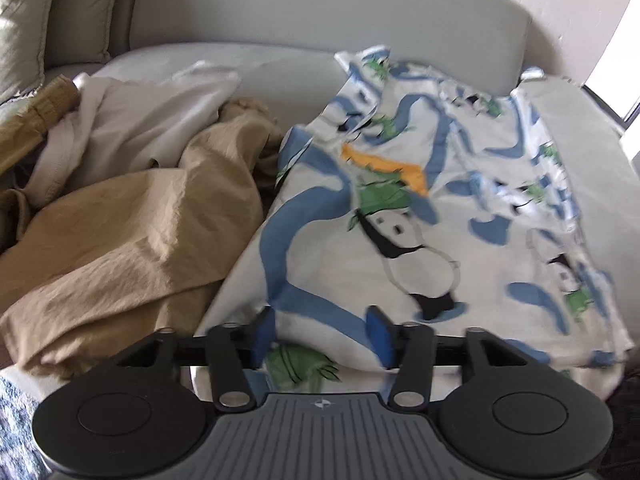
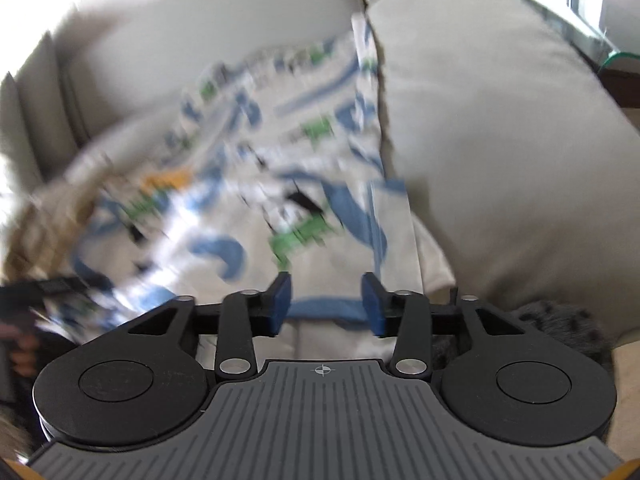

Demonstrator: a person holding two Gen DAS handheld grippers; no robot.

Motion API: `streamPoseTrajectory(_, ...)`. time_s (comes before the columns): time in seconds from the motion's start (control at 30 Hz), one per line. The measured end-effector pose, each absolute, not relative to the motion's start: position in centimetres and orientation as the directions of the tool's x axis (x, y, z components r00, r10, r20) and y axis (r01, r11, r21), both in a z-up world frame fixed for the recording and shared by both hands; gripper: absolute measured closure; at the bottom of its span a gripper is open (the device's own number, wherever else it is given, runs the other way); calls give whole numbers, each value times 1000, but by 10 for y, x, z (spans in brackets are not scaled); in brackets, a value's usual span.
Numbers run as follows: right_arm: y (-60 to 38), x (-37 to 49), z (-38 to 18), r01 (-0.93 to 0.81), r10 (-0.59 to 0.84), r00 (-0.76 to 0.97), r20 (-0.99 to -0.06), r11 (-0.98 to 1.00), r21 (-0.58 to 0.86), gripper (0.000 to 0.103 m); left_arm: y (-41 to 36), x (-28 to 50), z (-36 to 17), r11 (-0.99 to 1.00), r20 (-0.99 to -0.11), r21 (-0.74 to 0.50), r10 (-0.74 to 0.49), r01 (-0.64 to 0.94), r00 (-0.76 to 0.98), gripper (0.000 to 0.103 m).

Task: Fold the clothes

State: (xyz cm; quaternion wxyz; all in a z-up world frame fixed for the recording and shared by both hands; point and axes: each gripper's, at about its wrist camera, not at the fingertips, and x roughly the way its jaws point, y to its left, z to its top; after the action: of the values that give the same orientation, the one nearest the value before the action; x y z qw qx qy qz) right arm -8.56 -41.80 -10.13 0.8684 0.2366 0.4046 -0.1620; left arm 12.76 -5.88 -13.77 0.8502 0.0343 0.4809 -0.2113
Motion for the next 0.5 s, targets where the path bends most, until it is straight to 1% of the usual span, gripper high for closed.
streamPoseTrajectory(0.07,-421,-92,-82,463,-74,660,-747,823,328,49,-59,116,-123,911,-822,-123,-317,395,474,30)
streamPoseTrajectory(0.13,-425,-98,-69,455,-52,688,-724,808,374,47,-58,106,-109,909,-807,-103,-314,404,500,29)
streamPoseTrajectory(0.2,-427,-101,-61,450,-31,706,-708,791,414,47,-55,97,-97,909,-794,-88,-311,408,523,26)
streamPoseTrajectory(0.3,-424,-101,-56,442,-12,718,-696,780,443,46,-47,90,-84,926,-781,-58,-275,374,561,26)
streamPoseTrajectory(0.43,-420,-101,-57,431,13,722,-691,773,466,46,-37,83,-69,941,-767,-78,-269,331,583,25)
streamPoseTrajectory(0.5,-419,-100,-58,428,20,725,-689,770,473,46,-35,77,-62,939,-754,-97,-286,330,591,23)
